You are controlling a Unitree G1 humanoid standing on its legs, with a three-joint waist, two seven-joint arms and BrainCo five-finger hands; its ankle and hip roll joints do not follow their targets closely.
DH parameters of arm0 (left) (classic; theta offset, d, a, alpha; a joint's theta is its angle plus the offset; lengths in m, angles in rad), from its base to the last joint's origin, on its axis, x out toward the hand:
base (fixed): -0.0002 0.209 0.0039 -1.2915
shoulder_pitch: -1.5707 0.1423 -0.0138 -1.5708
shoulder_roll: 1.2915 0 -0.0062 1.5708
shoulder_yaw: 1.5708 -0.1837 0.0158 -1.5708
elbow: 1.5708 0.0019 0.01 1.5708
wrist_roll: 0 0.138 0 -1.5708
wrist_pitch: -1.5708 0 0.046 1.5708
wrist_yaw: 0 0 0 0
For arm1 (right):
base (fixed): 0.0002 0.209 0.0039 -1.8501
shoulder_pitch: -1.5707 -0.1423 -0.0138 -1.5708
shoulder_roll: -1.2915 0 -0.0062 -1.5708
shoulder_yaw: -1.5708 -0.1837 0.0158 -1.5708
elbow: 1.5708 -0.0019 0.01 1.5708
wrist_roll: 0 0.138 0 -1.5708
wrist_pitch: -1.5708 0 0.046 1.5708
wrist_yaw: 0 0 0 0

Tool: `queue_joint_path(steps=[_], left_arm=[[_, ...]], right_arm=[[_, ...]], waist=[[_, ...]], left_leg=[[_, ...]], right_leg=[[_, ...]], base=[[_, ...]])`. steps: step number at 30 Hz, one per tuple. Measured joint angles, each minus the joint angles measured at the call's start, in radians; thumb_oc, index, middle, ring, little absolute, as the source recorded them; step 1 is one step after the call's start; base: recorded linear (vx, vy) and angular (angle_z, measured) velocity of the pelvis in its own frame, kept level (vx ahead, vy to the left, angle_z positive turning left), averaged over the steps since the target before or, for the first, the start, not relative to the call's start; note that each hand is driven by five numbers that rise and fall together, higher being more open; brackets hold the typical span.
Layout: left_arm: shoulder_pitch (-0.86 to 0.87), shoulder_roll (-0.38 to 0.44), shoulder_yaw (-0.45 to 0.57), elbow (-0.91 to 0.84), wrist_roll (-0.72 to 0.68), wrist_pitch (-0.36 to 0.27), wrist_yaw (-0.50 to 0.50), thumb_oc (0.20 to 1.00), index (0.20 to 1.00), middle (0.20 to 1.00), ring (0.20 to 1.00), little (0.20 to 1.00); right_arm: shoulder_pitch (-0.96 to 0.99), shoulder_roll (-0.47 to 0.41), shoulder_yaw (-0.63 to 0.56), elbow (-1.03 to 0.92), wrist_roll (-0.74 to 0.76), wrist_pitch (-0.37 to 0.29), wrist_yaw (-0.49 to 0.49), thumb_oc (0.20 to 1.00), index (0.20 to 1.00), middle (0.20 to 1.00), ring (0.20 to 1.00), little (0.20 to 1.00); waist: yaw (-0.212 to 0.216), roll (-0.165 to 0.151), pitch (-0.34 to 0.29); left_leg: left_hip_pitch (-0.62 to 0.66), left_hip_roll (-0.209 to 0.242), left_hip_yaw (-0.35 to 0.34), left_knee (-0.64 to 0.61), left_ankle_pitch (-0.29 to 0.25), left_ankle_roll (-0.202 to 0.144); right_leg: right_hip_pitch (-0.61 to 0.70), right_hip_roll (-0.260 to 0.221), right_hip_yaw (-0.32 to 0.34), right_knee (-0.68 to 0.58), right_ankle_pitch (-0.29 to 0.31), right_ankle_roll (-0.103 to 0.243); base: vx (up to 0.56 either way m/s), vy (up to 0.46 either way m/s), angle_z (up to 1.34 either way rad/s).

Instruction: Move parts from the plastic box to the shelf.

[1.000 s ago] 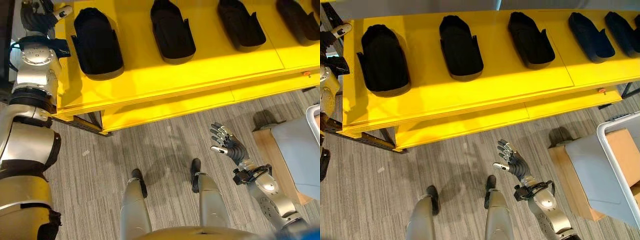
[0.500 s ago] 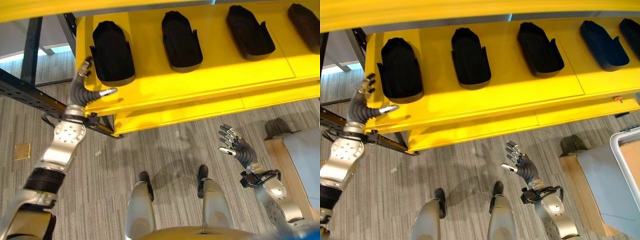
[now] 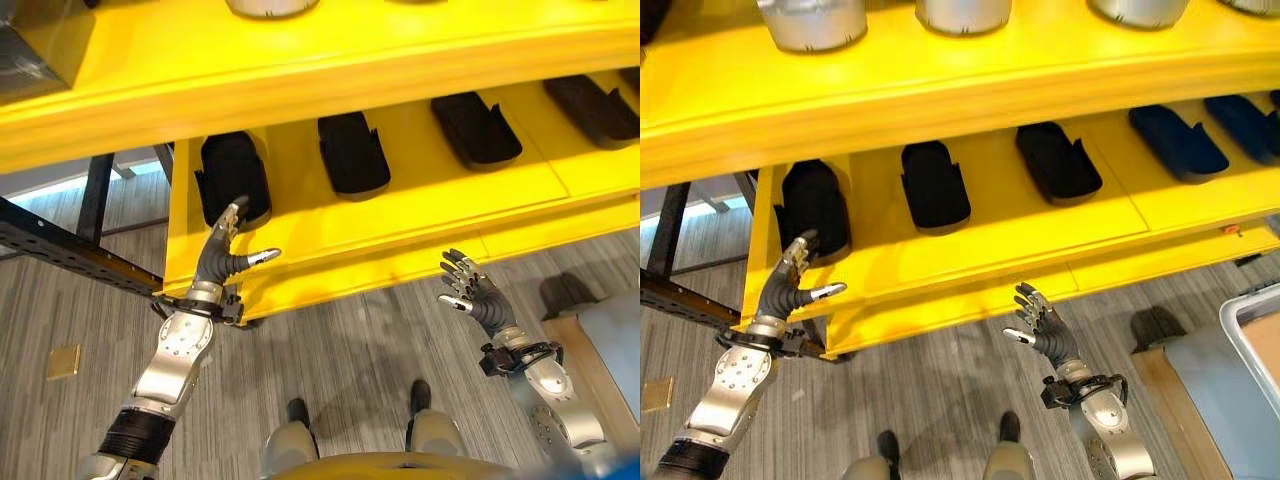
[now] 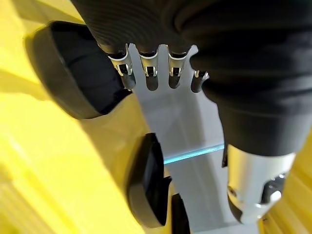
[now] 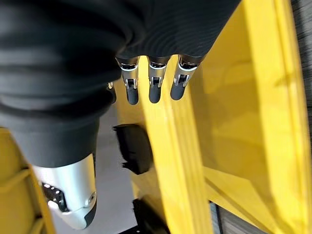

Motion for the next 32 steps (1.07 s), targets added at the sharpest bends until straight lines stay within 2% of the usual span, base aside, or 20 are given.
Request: queue_joint_path(steps=[3, 5, 8, 9, 11, 12, 13, 14, 16, 17, 19, 20, 21, 23, 24, 27, 32], left_arm=[[0.09, -0.031, -0.01, -0.008, -0.049, 0.002, -0.044, 1.0, 1.0, 1.0, 1.0, 1.0], [0.163, -0.072, -0.013, -0.007, -0.143, 0.007, -0.09, 1.0, 1.0, 1.0, 1.0, 1.0], [0.237, -0.098, -0.015, -0.004, -0.249, 0.016, -0.128, 1.0, 1.0, 1.0, 1.0, 1.0], [0.264, -0.164, -0.013, 0.008, -0.355, 0.037, -0.159, 1.0, 1.0, 1.0, 1.0, 1.0], [0.266, -0.184, -0.041, 0.049, -0.446, 0.059, -0.187, 1.0, 1.0, 1.0, 1.0, 1.0], [0.253, -0.188, -0.046, 0.076, -0.476, 0.073, -0.197, 1.0, 1.0, 1.0, 1.0, 1.0], [0.259, -0.189, -0.048, 0.079, -0.484, 0.092, -0.202, 1.0, 1.0, 1.0, 1.0, 1.0], [0.268, -0.188, -0.049, 0.077, -0.484, 0.094, -0.204, 1.0, 1.0, 1.0, 1.0, 1.0], [0.256, -0.201, -0.058, 0.081, -0.484, 0.095, -0.205, 1.0, 1.0, 1.0, 1.0, 1.0], [0.246, -0.208, -0.061, 0.081, -0.483, 0.094, -0.21, 1.0, 1.0, 1.0, 1.0, 1.0], [0.234, -0.212, -0.064, 0.081, -0.482, 0.095, -0.221, 1.0, 1.0, 1.0, 1.0, 1.0], [0.222, -0.211, -0.068, 0.081, -0.481, 0.095, -0.221, 1.0, 1.0, 1.0, 1.0, 1.0], [0.206, -0.207, -0.065, 0.08, -0.478, 0.094, -0.22, 1.0, 1.0, 1.0, 1.0, 1.0], [0.193, -0.197, -0.056, 0.082, -0.478, 0.093, -0.218, 1.0, 1.0, 1.0, 1.0, 1.0], [0.195, -0.184, -0.057, 0.098, -0.476, 0.094, -0.217, 1.0, 1.0, 1.0, 1.0, 1.0], [0.191, -0.173, -0.053, 0.113, -0.473, 0.094, -0.214, 1.0, 1.0, 1.0, 1.0, 1.0], [0.193, -0.173, -0.044, 0.114, -0.459, 0.093, -0.181, 1.0, 1.0, 1.0, 1.0, 1.0]], right_arm=[[0.008, 0.004, 0.002, 0.02, 0.0, 0.0, 0.0, 1.0, 1.0, 1.0, 1.0, 1.0], [0.032, 0.003, 0.004, 0.029, 0.0, 0.004, 0.0, 1.0, 1.0, 1.0, 1.0, 1.0], [0.036, 0.0, 0.004, 0.034, -0.001, 0.007, 0.001, 1.0, 1.0, 1.0, 1.0, 1.0], [0.038, -0.005, 0.015, 0.042, -0.001, 0.01, 0.001, 1.0, 1.0, 1.0, 1.0, 1.0], [0.038, -0.012, 0.024, 0.044, -0.006, 0.011, -0.001, 1.0, 1.0, 1.0, 1.0, 1.0], [0.035, -0.013, 0.022, 0.047, -0.024, 0.011, -0.008, 1.0, 1.0, 1.0, 1.0, 1.0], [0.036, -0.014, 0.017, 0.052, -0.04, 0.011, -0.009, 1.0, 1.0, 1.0, 1.0, 1.0], [0.039, -0.015, 0.01, 0.06, -0.04, 0.013, -0.01, 1.0, 1.0, 1.0, 1.0, 1.0], [0.047, -0.02, -0.013, 0.074, -0.039, 0.014, -0.02, 1.0, 1.0, 1.0, 1.0, 1.0], [0.049, -0.018, -0.023, 0.078, -0.04, 0.015, -0.025, 1.0, 1.0, 1.0, 1.0, 1.0], [0.044, -0.001, -0.036, 0.107, -0.039, 0.016, -0.038, 1.0, 1.0, 1.0, 1.0, 1.0], [0.045, 0.0, -0.04, 0.121, -0.038, 0.02, -0.04, 1.0, 1.0, 1.0, 1.0, 1.0], [0.046, 0.011, -0.038, 0.129, -0.038, 0.026, -0.041, 1.0, 1.0, 1.0, 1.0, 1.0], [0.043, 0.034, -0.027, 0.136, -0.037, 0.033, -0.04, 1.0, 1.0, 1.0, 1.0, 1.0], [0.041, 0.068, 0.002, 0.143, -0.037, 0.034, -0.04, 1.0, 1.0, 1.0, 1.0, 1.0], [0.028, 0.086, 0.037, 0.141, -0.035, 0.035, -0.039, 1.0, 1.0, 1.0, 1.0, 1.0], [0.028, 0.084, 0.039, 0.14, -0.024, 0.045, -0.037, 1.0, 1.0, 1.0, 1.0, 1.0]], waist=[[0.002, 0.013, -0.027], [0.005, 0.022, -0.053], [0.011, 0.033, -0.059], [0.024, 0.037, -0.06], [0.045, 0.044, -0.06], [0.044, 0.036, -0.059], [0.053, 0.027, -0.054], [0.056, 0.027, -0.054], [0.046, 0.034, -0.058], [0.03, 0.04, -0.062], [0.013, 0.063, -0.076], [0.004, 0.077, -0.084], [0.005, 0.058, -0.079], [0.01, 0.013, -0.081], [0.01, -0.02, -0.1], [0.015, -0.042, -0.114], [0.028, -0.035, -0.11]], left_leg=[[0.026, 0.004, 0.0, -0.043, 0.019, -0.006], [0.036, 0.014, -0.002, -0.058, 0.025, -0.008], [0.047, 0.036, -0.01, -0.061, 0.032, -0.01], [0.044, 0.059, -0.029, -0.034, 0.038, -0.018], [0.036, 0.092, -0.066, -0.025, 0.064, -0.038], [0.015, 0.096, -0.083, -0.022, 0.1, -0.026], [0.009, 0.094, -0.077, -0.028, 0.142, -0.002], [0.01, 0.09, -0.081, -0.021, 0.151, 0.003], [-0.004, 0.064, -0.116, -0.001, 0.155, 0.002], [0.004, 0.058, -0.11, -0.023, 0.149, -0.005], [0.051, 0.053, -0.092, -0.119, 0.14, 0.001], [0.07, 0.052, -0.076, -0.158, 0.119, -0.013], [0.073, 0.032, -0.072, -0.158, 0.117, -0.019], [0.08, -0.005, -0.057, -0.158, 0.107, -0.003], [0.082, -0.027, -0.051, -0.158, 0.103, 0.004], [0.085, -0.045, -0.033, -0.158, 0.097, 0.014], [0.109, -0.038, -0.022, -0.158, 0.093, 0.019]], right_leg=[[0.036, 0.012, -0.011, -0.056, 0.022, 0.001], [0.058, 0.028, -0.017, -0.093, 0.036, -0.002], [0.072, 0.052, -0.019, -0.101, 0.038, -0.006], [0.09, 0.081, -0.02, -0.11, 0.038, -0.014], [0.102, 0.123, -0.037, -0.114, 0.027, -0.044], [0.096, 0.124, -0.052, -0.115, 0.023, -0.051], [0.085, 0.125, -0.056, -0.115, 0.02, -0.073], [0.088, 0.123, -0.051, -0.115, 0.019, -0.075], [0.102, 0.103, -0.05, -0.115, 0.021, -0.073], [0.104, 0.092, -0.053, -0.115, 0.026, -0.064], [0.105, 0.089, -0.06, -0.111, 0.034, -0.044], [0.102, 0.089, -0.064, -0.11, 0.042, -0.025], [0.101, 0.068, -0.058, -0.113, 0.048, -0.013], [0.1, 0.029, -0.043, -0.115, 0.059, -0.004], [0.096, 0.008, -0.036, -0.111, 0.063, 0.003], [0.087, -0.005, -0.02, -0.11, 0.066, 0.012], [0.105, 0.002, -0.013, -0.115, 0.061, 0.018]], base=[[0.05, -0.104, 0.01], [0.02, -0.097, 0.03], [-0.01, -0.225, 0.0], [-0.08, -0.221, 0.03], [-0.08, -0.191, 0.2], [-0.03, -0.11, 0.31], [0.0, -0.078, 0.18], [0.01, -0.022, 0.06], [0.03, 0.09, 0.1], [0.04, 0.14, 0.17], [0.03, 0.111, 0.15], [0.0, 0.098, 0.09], [0.0, 0.108, -0.02], [-0.01, 0.094, -0.13], [-0.01, 0.094, -0.08], [0.01, 0.065, -0.13], [0.02, 0.01, -0.07]])
